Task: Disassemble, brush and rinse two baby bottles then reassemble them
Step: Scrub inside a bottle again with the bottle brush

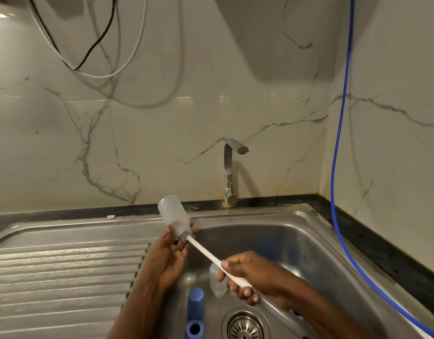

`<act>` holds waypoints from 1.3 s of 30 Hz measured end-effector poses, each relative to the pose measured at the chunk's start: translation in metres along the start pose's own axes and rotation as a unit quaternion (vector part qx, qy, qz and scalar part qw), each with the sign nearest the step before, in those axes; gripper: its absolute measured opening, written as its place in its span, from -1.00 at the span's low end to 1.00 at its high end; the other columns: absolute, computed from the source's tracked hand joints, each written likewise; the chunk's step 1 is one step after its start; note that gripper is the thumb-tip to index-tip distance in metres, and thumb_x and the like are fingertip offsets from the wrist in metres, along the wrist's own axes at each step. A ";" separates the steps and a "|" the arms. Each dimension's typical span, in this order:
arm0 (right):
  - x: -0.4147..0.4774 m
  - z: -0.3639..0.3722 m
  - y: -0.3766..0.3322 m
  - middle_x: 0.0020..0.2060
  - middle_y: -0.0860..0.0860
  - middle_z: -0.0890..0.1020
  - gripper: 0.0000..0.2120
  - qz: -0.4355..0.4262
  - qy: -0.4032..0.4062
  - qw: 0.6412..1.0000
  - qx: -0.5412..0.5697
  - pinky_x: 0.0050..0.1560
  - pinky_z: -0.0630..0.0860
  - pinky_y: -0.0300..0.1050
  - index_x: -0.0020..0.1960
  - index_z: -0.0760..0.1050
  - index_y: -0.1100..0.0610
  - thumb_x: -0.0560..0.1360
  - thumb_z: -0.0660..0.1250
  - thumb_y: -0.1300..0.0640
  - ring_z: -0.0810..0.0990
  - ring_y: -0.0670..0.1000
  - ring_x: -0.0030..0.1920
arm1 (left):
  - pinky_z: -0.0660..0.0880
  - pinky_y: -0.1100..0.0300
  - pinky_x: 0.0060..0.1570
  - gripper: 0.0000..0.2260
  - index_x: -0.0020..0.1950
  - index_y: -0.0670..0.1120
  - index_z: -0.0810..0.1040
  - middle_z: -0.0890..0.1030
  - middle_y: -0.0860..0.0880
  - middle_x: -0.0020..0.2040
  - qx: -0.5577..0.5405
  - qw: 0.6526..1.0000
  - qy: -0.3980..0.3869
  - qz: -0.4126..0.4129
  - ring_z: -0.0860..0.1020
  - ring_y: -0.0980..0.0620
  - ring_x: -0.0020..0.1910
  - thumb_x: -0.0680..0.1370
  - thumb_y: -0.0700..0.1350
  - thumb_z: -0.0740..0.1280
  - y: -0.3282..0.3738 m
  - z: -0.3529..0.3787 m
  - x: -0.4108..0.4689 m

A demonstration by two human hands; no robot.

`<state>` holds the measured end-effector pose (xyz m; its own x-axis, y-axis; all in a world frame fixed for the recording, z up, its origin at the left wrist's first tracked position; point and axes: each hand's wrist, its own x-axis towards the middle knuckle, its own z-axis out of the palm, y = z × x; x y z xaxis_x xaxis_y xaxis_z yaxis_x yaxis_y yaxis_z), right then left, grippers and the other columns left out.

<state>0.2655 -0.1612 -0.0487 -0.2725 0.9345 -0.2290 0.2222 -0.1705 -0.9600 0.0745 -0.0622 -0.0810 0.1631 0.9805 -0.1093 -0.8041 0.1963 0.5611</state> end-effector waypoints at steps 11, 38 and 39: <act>0.012 -0.003 0.019 -0.06 -0.06 0.56 -0.80 -0.130 0.247 0.842 -0.462 -0.09 0.45 -0.06 0.01 0.41 -0.02 0.56 0.21 -0.14 0.56 0.07 -0.02 | 0.57 0.04 -0.04 -0.54 0.37 -0.26 0.34 0.54 -0.27 0.21 0.066 0.996 0.056 0.025 0.61 -0.15 0.10 0.53 -0.16 0.36 -0.010 0.012 -0.001; 0.002 -0.005 -0.003 -0.42 -0.02 0.42 -0.67 0.024 -0.018 0.999 0.023 -0.58 0.15 -0.32 0.14 0.56 0.21 0.67 0.12 0.03 0.24 -0.12 -0.53 | 0.59 -0.07 0.03 -0.51 0.27 -0.24 0.41 0.55 -0.23 0.11 -0.035 0.999 -0.006 0.022 0.57 -0.13 0.10 0.43 -0.03 0.37 -0.003 0.015 -0.005; 0.001 -0.006 -0.004 -0.42 -0.02 0.41 -0.66 0.029 -0.030 0.999 0.029 -0.58 0.15 -0.32 0.16 0.55 0.22 0.67 0.11 0.02 0.23 -0.12 -0.52 | 0.58 -0.07 0.03 -0.50 0.29 -0.24 0.40 0.56 -0.24 0.13 -0.037 0.999 -0.012 0.015 0.58 -0.14 0.12 0.44 -0.01 0.36 -0.003 0.014 -0.005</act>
<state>0.2701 -0.1576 -0.0440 -0.3165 0.9023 -0.2928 0.1856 -0.2439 -0.9519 0.0842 -0.0679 -0.0701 0.1511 0.9858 -0.0726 -0.8487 0.1671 0.5018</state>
